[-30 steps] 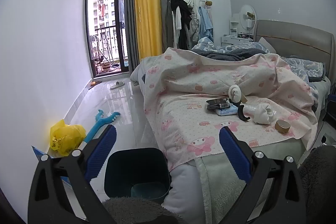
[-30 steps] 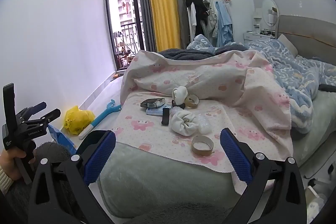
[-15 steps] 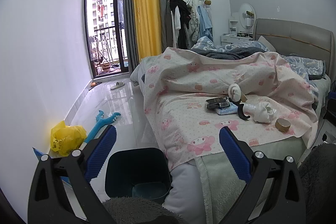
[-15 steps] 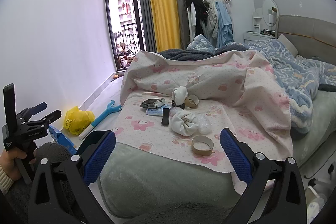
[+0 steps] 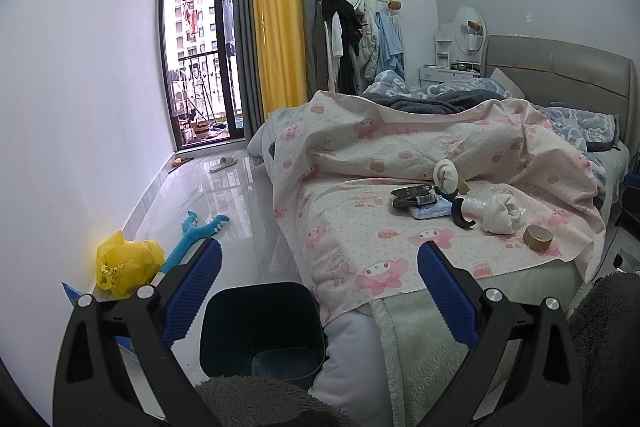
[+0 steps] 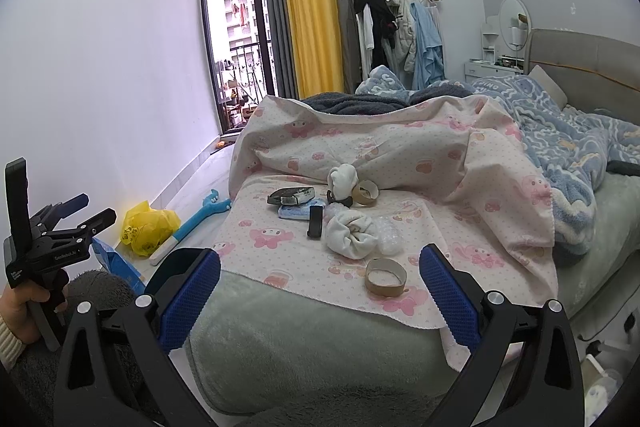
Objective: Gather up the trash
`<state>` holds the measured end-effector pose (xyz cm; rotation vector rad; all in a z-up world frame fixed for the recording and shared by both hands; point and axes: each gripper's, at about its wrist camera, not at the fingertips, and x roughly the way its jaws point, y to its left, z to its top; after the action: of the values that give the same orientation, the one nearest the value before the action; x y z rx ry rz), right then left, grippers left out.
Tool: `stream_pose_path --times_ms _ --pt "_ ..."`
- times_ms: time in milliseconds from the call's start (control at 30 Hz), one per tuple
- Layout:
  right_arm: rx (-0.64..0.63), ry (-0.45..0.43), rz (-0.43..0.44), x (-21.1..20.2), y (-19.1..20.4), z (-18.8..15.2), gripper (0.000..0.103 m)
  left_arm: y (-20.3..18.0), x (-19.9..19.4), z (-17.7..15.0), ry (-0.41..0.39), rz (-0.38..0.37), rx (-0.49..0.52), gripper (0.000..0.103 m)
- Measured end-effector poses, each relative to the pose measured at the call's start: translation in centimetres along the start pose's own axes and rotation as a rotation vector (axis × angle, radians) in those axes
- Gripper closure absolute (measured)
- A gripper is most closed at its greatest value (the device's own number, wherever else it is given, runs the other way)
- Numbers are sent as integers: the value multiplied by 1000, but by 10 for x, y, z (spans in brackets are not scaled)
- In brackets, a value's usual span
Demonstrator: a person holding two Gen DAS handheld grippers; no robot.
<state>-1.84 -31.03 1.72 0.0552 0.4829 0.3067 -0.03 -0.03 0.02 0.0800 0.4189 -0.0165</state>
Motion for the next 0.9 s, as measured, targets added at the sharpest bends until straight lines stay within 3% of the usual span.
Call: stream_pose_path --times_ms 900 --pt "-1 6 -1 3 1 0 3 -1 0 -4 2 0 -1 3"
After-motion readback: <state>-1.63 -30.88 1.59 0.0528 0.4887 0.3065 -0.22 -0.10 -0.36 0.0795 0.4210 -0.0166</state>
